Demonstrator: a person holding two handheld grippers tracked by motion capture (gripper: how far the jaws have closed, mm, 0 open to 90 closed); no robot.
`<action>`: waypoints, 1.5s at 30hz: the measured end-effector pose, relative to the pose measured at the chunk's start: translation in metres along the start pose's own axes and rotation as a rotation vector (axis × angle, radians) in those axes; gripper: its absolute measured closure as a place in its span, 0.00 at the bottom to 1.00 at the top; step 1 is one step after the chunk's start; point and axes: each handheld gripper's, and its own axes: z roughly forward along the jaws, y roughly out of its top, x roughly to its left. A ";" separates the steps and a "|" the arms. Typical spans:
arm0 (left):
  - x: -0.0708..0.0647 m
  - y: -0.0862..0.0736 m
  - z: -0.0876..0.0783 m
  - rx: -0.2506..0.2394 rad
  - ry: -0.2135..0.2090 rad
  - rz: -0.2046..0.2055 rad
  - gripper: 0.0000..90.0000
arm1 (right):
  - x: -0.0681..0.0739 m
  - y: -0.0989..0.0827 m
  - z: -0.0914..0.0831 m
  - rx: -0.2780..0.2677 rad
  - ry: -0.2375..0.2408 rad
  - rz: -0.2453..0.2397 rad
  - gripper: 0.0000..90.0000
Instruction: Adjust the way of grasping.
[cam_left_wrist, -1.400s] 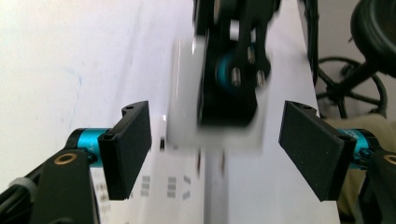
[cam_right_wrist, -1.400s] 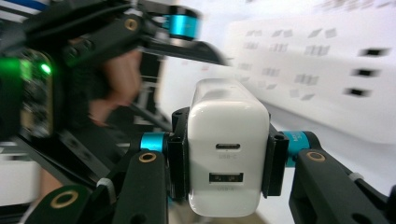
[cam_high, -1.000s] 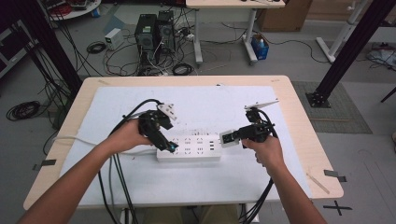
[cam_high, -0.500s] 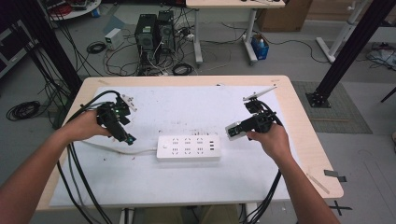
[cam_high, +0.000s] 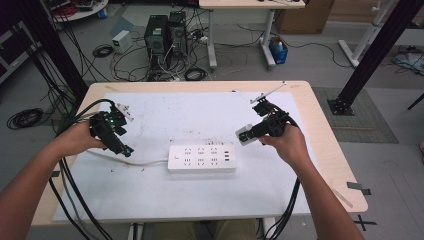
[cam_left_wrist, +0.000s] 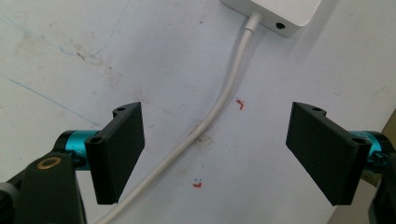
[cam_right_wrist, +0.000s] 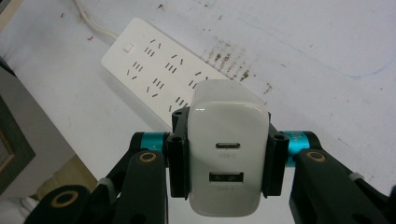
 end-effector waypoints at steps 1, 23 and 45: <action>0.000 0.000 -0.001 0.007 0.000 0.010 0.22 | 0.001 0.001 0.000 0.004 -0.004 -0.006 0.69; 0.003 -0.017 0.016 0.035 -0.036 0.017 0.22 | 0.031 0.048 0.039 0.201 -0.104 -0.434 0.69; 0.006 -0.021 0.031 0.031 -0.048 0.025 0.22 | 0.053 0.063 0.106 0.402 -0.088 -0.669 0.69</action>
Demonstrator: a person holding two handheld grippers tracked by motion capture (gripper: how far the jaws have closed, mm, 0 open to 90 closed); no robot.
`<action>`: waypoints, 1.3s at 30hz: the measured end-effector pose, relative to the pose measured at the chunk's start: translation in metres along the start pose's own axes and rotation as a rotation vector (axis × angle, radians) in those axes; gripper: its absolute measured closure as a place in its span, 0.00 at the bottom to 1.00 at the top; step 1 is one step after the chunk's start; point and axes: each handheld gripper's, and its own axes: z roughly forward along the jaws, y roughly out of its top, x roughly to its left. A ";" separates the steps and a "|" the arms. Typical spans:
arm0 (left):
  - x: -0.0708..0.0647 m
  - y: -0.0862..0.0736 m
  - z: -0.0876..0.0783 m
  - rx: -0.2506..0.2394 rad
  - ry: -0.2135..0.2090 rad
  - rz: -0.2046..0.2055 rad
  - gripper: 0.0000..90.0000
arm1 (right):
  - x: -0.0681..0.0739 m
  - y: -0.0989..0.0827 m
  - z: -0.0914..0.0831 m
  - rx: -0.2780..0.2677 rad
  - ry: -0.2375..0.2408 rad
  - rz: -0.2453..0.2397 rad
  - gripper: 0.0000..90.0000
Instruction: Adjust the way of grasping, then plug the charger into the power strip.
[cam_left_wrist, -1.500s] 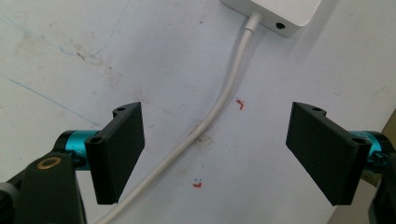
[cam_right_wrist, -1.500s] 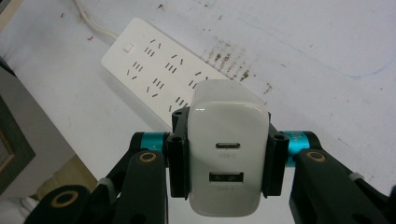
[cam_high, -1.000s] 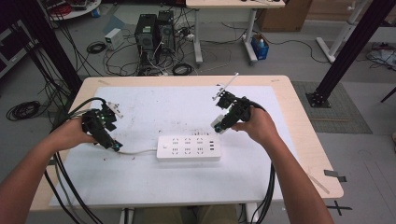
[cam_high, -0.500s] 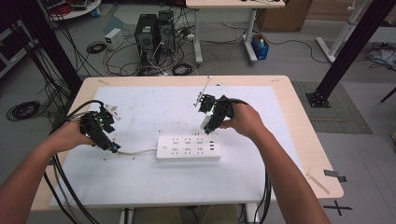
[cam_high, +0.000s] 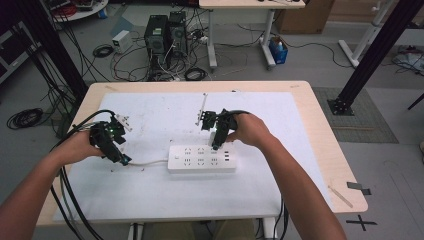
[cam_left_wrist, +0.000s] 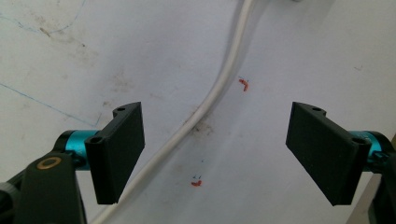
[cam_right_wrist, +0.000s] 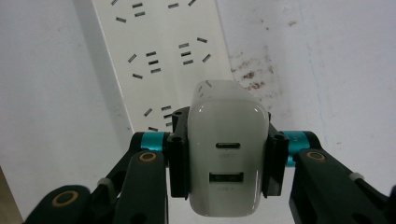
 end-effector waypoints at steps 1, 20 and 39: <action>0.000 0.000 0.000 0.003 0.002 0.003 0.22 | 0.000 0.001 0.001 -0.001 -0.001 0.001 0.69; 0.001 0.001 0.001 -0.013 0.005 -0.007 0.22 | -0.001 0.000 0.005 0.027 0.017 -0.017 0.69; -0.002 -0.005 0.001 -0.051 0.014 -0.053 0.22 | 0.003 0.006 0.022 0.062 0.016 -0.068 0.69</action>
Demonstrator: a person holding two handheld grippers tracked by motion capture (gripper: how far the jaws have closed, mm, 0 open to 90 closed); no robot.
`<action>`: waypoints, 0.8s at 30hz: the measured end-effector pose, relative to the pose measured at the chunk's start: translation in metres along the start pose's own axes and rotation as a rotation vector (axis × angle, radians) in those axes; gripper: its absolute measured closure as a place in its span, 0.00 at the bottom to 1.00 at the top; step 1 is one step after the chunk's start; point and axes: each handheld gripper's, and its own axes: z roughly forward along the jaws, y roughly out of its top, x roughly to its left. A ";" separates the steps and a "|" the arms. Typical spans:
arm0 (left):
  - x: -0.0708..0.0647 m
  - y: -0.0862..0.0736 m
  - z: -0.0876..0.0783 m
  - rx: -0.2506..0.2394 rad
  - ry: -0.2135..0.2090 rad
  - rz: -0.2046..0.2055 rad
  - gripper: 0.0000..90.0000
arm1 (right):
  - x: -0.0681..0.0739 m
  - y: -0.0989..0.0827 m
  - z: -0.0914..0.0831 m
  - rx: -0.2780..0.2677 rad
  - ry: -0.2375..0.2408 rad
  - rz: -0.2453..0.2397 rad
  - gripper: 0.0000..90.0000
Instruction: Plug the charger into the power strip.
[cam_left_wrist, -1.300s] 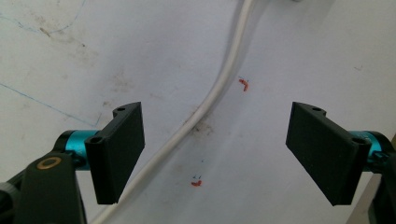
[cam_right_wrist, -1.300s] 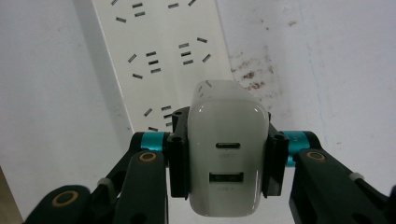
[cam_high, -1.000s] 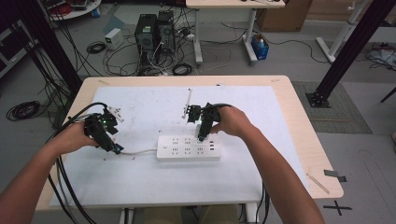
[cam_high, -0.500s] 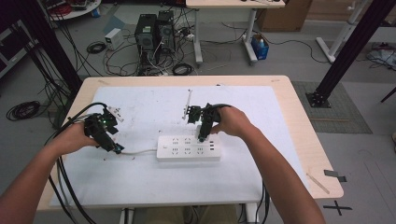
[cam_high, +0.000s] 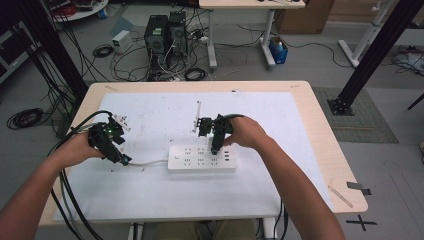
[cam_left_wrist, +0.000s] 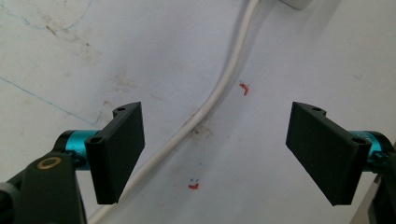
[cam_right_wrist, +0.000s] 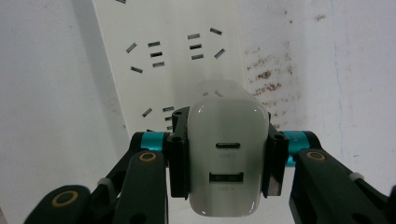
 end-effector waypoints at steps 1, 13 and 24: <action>0.000 0.000 0.001 -0.005 0.000 -0.005 0.22 | 0.000 0.000 0.000 0.000 -0.002 -0.010 0.69; -0.001 0.000 0.003 -0.005 -0.007 -0.010 0.22 | 0.000 -0.003 0.000 -0.018 0.001 -0.060 0.69; -0.003 0.001 0.003 -0.001 -0.009 0.004 0.22 | 0.013 0.014 0.011 0.100 -0.052 -0.156 0.70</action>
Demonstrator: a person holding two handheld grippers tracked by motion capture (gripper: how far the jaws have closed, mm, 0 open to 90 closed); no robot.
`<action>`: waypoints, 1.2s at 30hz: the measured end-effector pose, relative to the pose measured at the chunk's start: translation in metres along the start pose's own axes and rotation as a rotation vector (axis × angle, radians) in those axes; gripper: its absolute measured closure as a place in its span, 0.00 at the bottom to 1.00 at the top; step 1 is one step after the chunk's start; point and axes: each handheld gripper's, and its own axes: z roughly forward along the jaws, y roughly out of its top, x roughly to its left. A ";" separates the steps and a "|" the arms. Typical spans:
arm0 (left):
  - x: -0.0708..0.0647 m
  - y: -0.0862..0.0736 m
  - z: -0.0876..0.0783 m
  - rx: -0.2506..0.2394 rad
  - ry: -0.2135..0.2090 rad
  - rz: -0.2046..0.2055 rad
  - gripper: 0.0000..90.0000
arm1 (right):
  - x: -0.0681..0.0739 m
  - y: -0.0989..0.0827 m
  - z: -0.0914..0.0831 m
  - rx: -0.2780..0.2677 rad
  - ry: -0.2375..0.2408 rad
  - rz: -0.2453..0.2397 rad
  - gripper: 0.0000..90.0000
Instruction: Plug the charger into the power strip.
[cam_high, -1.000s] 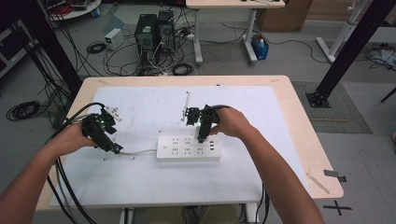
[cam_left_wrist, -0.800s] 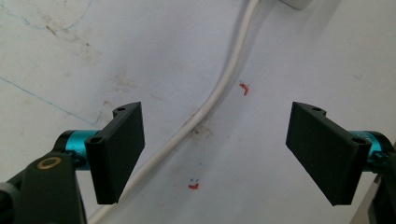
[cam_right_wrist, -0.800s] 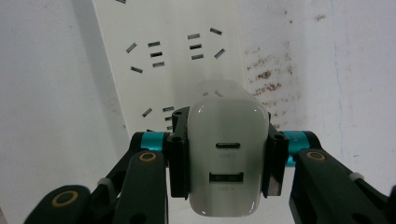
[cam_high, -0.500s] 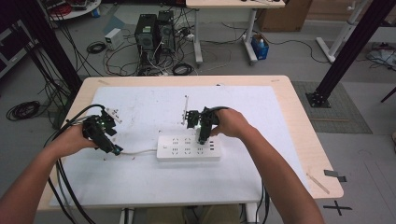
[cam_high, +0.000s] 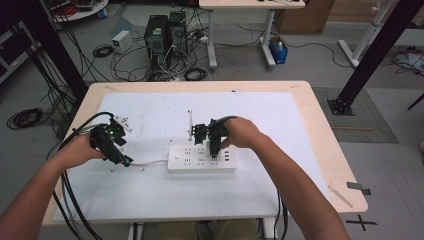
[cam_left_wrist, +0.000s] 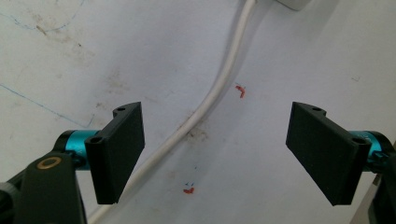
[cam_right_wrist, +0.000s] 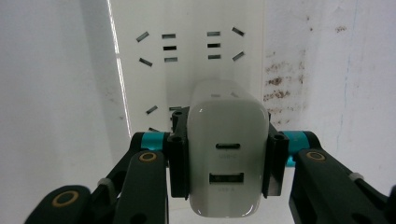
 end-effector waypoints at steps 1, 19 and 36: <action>-0.001 0.000 0.000 -0.002 0.000 -0.002 0.22 | 0.000 0.002 0.001 0.009 -0.004 -0.014 0.70; -0.001 0.000 0.002 -0.001 -0.007 -0.006 0.22 | -0.001 0.004 0.007 0.010 0.002 -0.010 0.70; 0.003 0.000 0.008 -0.007 -0.025 -0.007 0.22 | -0.006 -0.004 0.016 -0.048 0.039 0.008 0.70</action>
